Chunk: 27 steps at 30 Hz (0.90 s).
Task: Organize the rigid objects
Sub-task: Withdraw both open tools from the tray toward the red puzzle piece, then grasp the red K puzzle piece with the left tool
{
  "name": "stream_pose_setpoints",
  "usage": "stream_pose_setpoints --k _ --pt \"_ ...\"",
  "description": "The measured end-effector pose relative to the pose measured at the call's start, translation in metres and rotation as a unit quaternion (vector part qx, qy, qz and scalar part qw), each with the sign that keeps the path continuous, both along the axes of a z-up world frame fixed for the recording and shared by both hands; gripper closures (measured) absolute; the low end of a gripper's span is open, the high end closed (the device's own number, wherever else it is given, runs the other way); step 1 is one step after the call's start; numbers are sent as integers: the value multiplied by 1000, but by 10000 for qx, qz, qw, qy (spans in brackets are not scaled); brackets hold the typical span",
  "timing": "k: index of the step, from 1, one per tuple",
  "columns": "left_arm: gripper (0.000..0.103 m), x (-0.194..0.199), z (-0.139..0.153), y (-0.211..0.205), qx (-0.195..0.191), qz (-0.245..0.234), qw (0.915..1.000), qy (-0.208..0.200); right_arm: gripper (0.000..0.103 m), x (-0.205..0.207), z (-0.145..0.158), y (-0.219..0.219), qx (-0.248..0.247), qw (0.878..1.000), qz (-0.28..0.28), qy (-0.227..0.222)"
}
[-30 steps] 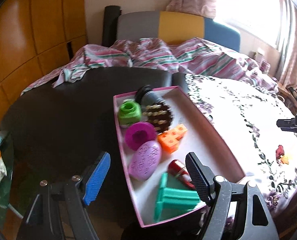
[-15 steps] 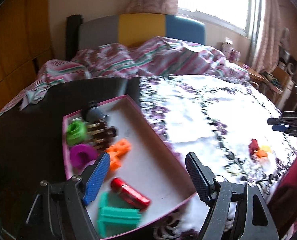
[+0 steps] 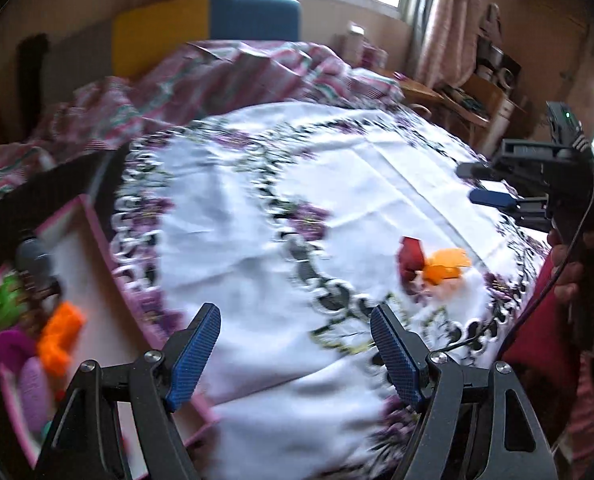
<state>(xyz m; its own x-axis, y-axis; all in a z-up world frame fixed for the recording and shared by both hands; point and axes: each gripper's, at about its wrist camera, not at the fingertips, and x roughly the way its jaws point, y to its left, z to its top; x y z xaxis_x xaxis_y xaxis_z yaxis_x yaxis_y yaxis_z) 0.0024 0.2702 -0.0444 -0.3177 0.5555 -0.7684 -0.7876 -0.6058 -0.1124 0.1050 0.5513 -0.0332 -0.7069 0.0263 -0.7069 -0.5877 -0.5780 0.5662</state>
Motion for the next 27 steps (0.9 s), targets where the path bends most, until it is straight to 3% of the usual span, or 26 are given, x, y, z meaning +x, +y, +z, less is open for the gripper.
stream_pose_setpoints --k 10,17,23,27 --pt "33 4 -19 80 -19 -641 9953 -729 61 2 -1 3 -104 9998 -24 156" --pt "33 6 -34 124 -280 -847 9932 -753 61 3 -1 4 -158 9996 -16 249" --pt "33 -22 -51 118 -577 -478 9952 -628 61 6 -2 7 -234 9991 -100 352" --pt "33 -40 -54 102 -554 -180 9956 -732 61 6 -1 8 -260 9989 -85 393"
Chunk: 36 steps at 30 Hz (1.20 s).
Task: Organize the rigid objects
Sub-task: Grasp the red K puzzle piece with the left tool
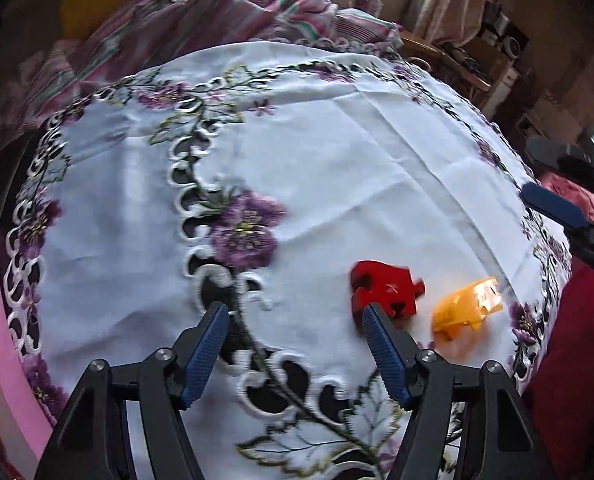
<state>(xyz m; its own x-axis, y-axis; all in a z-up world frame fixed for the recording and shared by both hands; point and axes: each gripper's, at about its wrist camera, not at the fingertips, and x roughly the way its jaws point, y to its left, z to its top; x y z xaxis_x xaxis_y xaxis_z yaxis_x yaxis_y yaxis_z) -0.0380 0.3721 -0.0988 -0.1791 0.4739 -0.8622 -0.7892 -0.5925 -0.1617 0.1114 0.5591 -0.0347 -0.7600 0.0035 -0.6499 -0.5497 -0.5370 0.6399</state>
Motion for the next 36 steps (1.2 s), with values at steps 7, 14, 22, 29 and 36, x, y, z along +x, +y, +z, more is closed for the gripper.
stream_pose_setpoints --k 7,14,22,29,36 --pt "33 20 6 5 128 -398 9991 -3 61 0 0 0 -44 10000 -20 28" --pt "33 36 1 29 58 -655 9978 -24 61 2 0 2 -89 9999 -33 96" --pt "33 34 -2 50 -17 -726 9974 21 61 3 0 1 -112 9998 -22 144" --pt "54 29 -3 47 6 -615 9979 179 61 1 -1 2 -80 9999 3 81" --pt "54 31 10 3 85 -251 9993 279 61 -8 -9 0 -172 9992 232 -292"
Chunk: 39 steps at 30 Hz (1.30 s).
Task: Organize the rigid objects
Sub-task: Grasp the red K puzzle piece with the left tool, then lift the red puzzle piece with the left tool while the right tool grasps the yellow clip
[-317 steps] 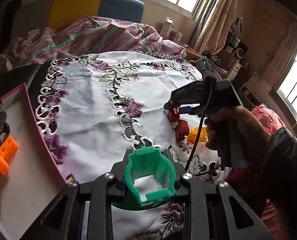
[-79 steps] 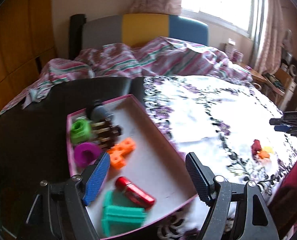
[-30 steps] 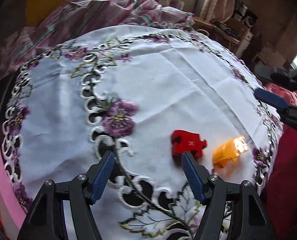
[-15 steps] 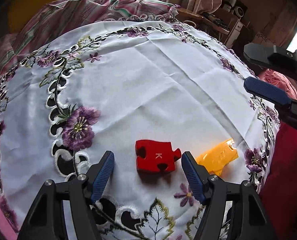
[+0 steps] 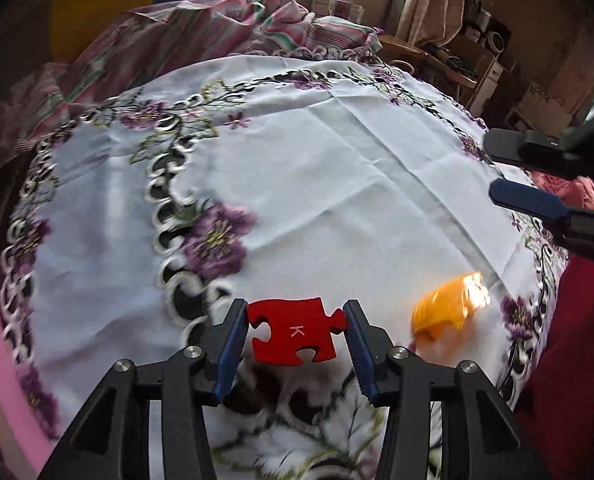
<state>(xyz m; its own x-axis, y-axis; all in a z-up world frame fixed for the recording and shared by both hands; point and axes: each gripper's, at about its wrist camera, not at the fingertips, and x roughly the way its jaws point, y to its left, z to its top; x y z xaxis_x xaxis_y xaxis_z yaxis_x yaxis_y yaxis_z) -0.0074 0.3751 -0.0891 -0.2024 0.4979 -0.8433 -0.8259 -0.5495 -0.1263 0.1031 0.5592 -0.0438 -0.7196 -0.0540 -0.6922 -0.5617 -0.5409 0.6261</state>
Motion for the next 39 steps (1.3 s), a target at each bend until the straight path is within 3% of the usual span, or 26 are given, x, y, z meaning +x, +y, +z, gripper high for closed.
stream_pose_setpoints --k 6,8,13,16,19,28,29,31,34,39 --pt "54 10 -11 -35 -153 153 9998 11 60 -13 -12 -6 -2 9972 183 -725" --pt "54 13 -13 -40 -34 122 9999 118 50 -19 -14 -8 120 9942 231 -1048" --pt "55 15 -16 -39 14 64 9995 306 37 -29 -20 -22 312 9815 674 -1765" --pt "55 13 -17 -41 58 104 9995 278 32 -31 -19 -29 547 9729 855 -2077" --pt "55 12 -19 -42 91 104 9996 246 21 -37 -23 -34 529 9646 1125 -2326" --pt "55 11 -19 -43 154 158 9996 183 21 -58 -47 -49 699 9342 1601 -3109" --pt "55 11 -19 -44 149 139 9996 196 33 -60 -49 -50 728 9316 1633 -3164" --pt "55 10 -19 -44 157 120 9996 200 37 -64 -54 -54 768 9232 1799 -3309" --pt "56 10 -19 -45 189 121 9996 198 37 -66 -44 -60 993 9249 1861 -3163" --pt "56 6 -15 -50 258 283 9993 28 37 -74 -34 -65 1009 9400 1844 -2688"
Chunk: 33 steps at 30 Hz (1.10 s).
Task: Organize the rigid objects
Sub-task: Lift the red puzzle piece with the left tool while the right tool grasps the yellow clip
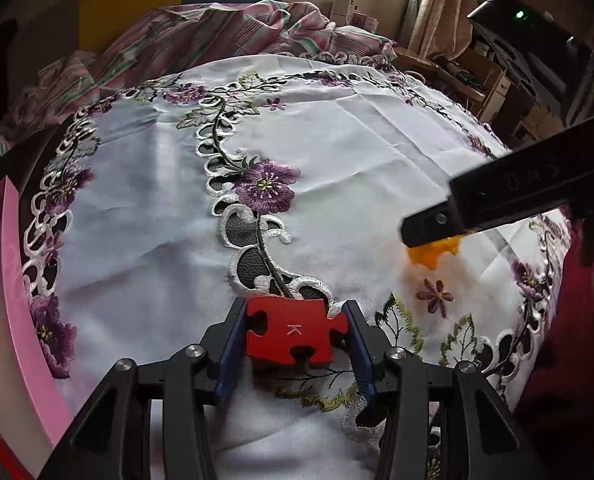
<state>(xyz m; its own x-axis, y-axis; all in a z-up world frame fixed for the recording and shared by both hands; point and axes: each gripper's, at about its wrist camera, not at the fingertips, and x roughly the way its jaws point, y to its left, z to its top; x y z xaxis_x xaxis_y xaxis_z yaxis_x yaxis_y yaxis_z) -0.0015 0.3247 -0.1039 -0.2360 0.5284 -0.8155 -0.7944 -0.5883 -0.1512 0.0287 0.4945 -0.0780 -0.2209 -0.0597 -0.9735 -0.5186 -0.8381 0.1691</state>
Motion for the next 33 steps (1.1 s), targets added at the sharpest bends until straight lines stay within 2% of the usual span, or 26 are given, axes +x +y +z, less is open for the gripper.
stream_pose_setpoints --k 4,7,9,13,22,29,33 --pt "56 -5 6 -11 -10 208 9998 39 37 -13 6 -2 176 9991 -72 385" --pt "56 -6 11 -19 0 296 9995 127 37 -15 -4 -3 133 9986 -98 509" --pt "56 -6 16 -24 3 340 9992 210 37 -6 -14 -8 339 9977 24 579" --pt "56 -3 24 -33 77 408 9987 294 38 -5 -12 -9 423 9973 165 581" --pt "56 5 42 -48 211 551 9972 450 37 -10 -17 -8 401 9972 118 615" --pt "56 3 49 -62 254 735 9957 495 37 -28 -25 -21 623 9965 220 516" --pt "56 1 52 -70 261 852 9947 520 37 -32 -27 -31 951 9939 413 385"
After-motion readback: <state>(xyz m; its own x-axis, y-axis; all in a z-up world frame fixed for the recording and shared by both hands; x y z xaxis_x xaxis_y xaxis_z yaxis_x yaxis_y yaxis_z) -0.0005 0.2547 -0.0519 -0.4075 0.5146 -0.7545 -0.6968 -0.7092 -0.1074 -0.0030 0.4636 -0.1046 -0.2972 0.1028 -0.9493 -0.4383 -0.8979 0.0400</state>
